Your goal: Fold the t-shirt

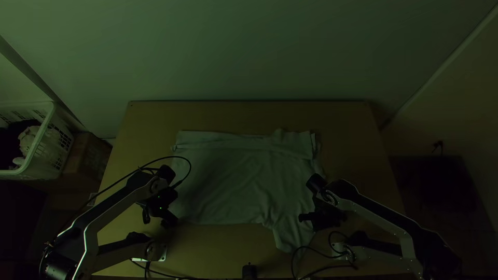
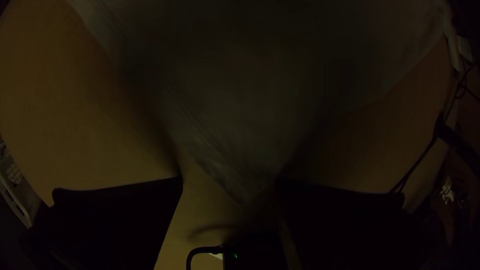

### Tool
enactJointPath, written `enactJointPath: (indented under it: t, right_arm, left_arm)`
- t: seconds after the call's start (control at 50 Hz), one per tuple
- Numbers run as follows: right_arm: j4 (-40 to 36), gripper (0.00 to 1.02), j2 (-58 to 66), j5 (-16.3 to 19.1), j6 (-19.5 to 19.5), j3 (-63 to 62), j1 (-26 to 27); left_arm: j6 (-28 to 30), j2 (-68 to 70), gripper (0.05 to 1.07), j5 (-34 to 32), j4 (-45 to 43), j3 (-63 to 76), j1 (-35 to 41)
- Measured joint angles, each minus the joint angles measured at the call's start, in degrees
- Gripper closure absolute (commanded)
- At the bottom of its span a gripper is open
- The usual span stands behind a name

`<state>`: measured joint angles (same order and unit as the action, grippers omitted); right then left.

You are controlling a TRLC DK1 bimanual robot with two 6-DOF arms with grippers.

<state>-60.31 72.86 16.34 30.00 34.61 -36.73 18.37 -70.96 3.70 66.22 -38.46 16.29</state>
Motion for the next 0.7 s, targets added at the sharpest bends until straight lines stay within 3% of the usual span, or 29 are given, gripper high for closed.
enactJointPath:
  t: [0.12,0.16,0.22,0.5,0.7]
  right_arm:
    - [0.00,1.00,0.00,0.00,0.00,0.00,0.04]
    - [0.00,1.00,0.00,0.00,-0.02,0.00,0.09]
    - [-0.02,1.00,0.00,0.04,-0.02,0.00,0.20]
    - [-0.17,1.00,0.02,0.55,-0.28,0.00,1.75]
    - [-0.20,1.00,0.00,0.35,-2.27,0.46,5.79]
  left_arm:
    - [-0.39,0.04,0.65,0.00,-0.20,0.00,3.41]
    - [-0.37,0.04,0.78,0.00,-0.22,0.00,4.04]
    - [-0.37,0.04,1.05,0.00,-0.33,0.00,4.74]
    - [-0.37,0.22,1.04,-0.24,-1.29,0.04,5.66]
    - [0.83,0.48,1.04,-0.22,-1.53,-2.38,-1.11]
